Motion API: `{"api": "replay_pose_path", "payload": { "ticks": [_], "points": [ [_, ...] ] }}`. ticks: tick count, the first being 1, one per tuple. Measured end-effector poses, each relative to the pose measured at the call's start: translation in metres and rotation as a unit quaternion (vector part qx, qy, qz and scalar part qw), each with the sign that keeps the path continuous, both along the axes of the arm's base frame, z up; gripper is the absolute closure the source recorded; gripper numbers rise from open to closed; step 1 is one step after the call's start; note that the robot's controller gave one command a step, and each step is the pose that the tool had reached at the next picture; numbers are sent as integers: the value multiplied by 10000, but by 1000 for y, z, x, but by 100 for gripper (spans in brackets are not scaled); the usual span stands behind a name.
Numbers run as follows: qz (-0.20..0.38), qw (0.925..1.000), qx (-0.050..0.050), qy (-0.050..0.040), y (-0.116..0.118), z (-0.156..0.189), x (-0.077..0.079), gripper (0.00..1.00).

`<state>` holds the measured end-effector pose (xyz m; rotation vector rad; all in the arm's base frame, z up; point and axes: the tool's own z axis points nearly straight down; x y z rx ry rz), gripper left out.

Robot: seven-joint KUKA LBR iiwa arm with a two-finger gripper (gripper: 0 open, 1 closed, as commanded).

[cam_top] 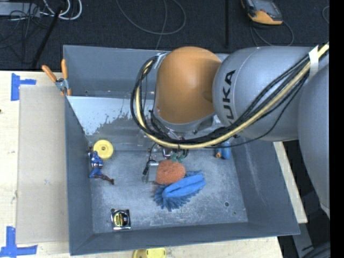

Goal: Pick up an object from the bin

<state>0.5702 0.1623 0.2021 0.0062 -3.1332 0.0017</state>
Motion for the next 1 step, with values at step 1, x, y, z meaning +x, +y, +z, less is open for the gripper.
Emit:
{"api": "replay_pose_path", "payload": {
  "ticks": [1],
  "points": [
    [-18, 10000, 6, -37, -1, 5, 1, 0]
  ]
}}
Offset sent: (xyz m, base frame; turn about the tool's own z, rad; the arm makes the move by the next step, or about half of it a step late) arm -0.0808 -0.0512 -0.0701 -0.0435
